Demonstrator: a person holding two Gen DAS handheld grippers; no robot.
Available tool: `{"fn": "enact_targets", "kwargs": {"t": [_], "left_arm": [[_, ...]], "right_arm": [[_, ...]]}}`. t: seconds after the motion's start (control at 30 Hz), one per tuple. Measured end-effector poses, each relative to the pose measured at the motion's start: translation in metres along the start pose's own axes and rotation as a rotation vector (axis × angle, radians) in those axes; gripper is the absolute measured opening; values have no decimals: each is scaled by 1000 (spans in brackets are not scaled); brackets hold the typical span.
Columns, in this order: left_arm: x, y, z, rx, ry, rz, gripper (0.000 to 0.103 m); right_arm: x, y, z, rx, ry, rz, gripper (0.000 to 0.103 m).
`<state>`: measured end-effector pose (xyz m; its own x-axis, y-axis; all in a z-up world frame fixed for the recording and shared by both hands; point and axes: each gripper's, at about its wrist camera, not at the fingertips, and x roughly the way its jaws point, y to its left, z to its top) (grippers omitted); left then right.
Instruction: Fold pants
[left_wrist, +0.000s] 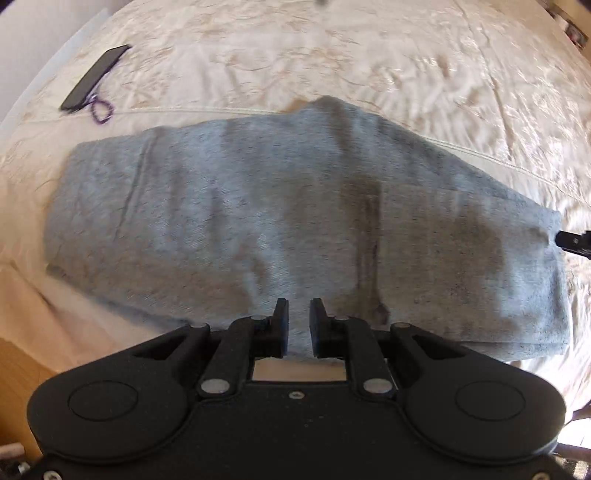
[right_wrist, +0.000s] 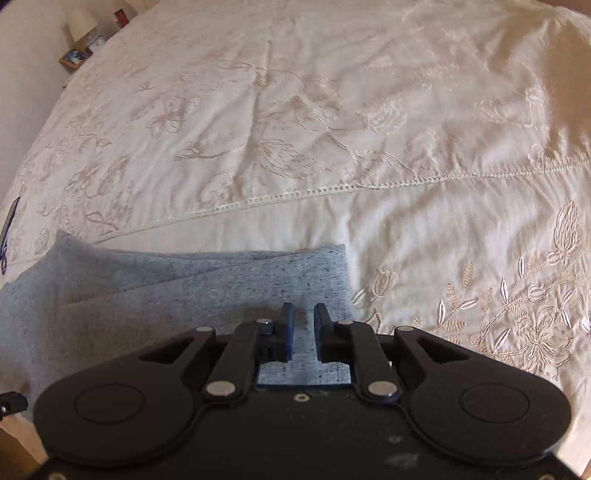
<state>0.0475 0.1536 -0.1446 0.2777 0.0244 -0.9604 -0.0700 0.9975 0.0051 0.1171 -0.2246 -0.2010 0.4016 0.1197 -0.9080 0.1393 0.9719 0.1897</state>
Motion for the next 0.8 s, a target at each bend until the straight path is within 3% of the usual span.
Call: {"fn": "enact_targets", "kwargs": {"t": [0.07, 0.13, 0.3, 0.4, 0.43, 0.63, 0.8], "left_arm": [[-5, 20, 0, -33, -5, 28, 23], [-7, 40, 4, -51, -14, 44, 33], [-5, 89, 19, -83, -33, 91, 33], [-3, 124, 34, -95, -43, 37, 33], [-3, 134, 38, -84, -50, 37, 33], [6, 184, 59, 25, -54, 28, 33], [23, 216, 65, 54, -42, -23, 33]], "right_arm": [[-14, 21, -7, -54, -31, 48, 18], [-25, 54, -15, -128, -45, 75, 22], [-23, 138, -30, -259, -41, 181, 22], [-5, 196, -23, -288, 10, 218, 2], [3, 214, -17, -292, 9, 222, 2], [56, 282, 16, -208, 18, 127, 2], [74, 299, -6, -156, 70, 50, 2]]}}
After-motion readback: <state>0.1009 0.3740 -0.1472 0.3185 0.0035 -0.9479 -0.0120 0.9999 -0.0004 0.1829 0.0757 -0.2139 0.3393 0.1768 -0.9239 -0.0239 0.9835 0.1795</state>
